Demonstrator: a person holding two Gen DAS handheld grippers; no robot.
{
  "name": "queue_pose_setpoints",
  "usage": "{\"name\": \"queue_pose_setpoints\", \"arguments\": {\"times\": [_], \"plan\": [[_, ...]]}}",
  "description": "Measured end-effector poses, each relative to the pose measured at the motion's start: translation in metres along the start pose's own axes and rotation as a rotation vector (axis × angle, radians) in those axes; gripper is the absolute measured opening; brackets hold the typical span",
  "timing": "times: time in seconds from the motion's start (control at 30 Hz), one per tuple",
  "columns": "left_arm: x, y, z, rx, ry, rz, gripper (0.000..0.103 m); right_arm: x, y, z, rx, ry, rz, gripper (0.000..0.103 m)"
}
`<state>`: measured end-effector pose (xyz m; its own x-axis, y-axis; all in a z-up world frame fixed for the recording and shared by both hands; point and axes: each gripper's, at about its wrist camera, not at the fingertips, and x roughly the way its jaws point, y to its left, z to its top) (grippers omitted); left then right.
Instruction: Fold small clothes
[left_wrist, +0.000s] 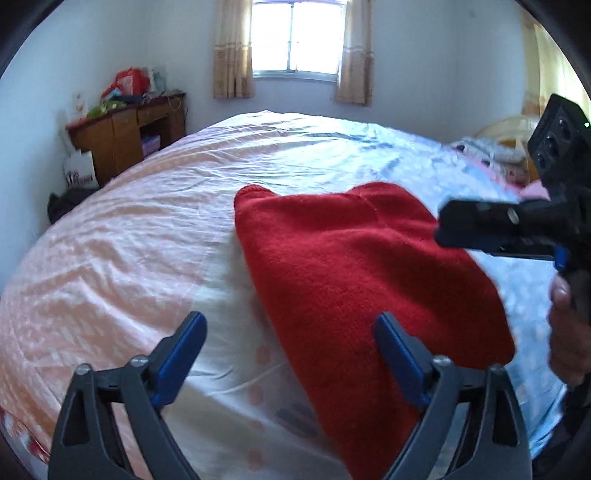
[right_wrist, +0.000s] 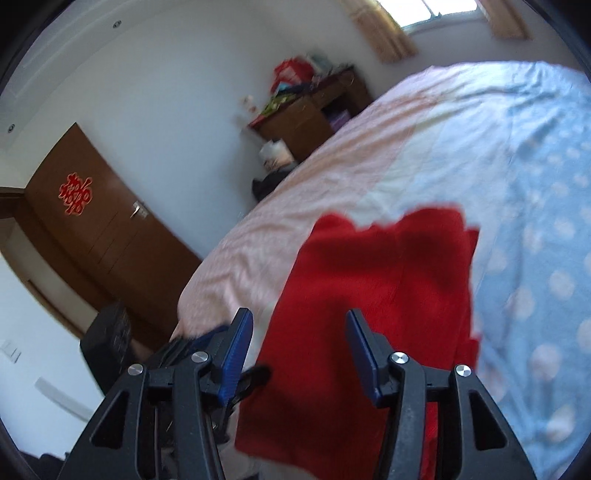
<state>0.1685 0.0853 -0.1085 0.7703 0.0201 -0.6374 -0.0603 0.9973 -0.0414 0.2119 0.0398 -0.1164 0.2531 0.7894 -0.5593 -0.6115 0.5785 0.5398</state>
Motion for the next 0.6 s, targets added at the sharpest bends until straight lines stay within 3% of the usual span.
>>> {"name": "queue_pose_setpoints", "arguments": {"times": [0.07, 0.1, 0.2, 0.37, 0.6], "plan": [[0.003, -0.006, -0.008, 0.050, -0.003, 0.049, 0.100, 0.001, -0.016, -0.014, 0.015, 0.019, -0.106, 0.054], [0.005, -0.008, -0.012, 0.064, -0.003, 0.058, 0.103, 0.000, -0.023, -0.018, 0.032, 0.022, -0.116, 0.053], [0.010, -0.005, -0.021, 0.046, 0.003, 0.042, 0.103, -0.008, -0.041, -0.030, 0.073, -0.006, -0.073, 0.052], [0.008, 0.004, -0.031, -0.069, 0.014, -0.006, 0.103, -0.015, -0.046, -0.043, 0.076, -0.056, -0.055, 0.052], [-0.005, -0.004, -0.029, -0.051, 0.034, 0.037, 0.103, -0.020, -0.014, -0.062, -0.145, -0.086, -0.227, 0.052]]}}
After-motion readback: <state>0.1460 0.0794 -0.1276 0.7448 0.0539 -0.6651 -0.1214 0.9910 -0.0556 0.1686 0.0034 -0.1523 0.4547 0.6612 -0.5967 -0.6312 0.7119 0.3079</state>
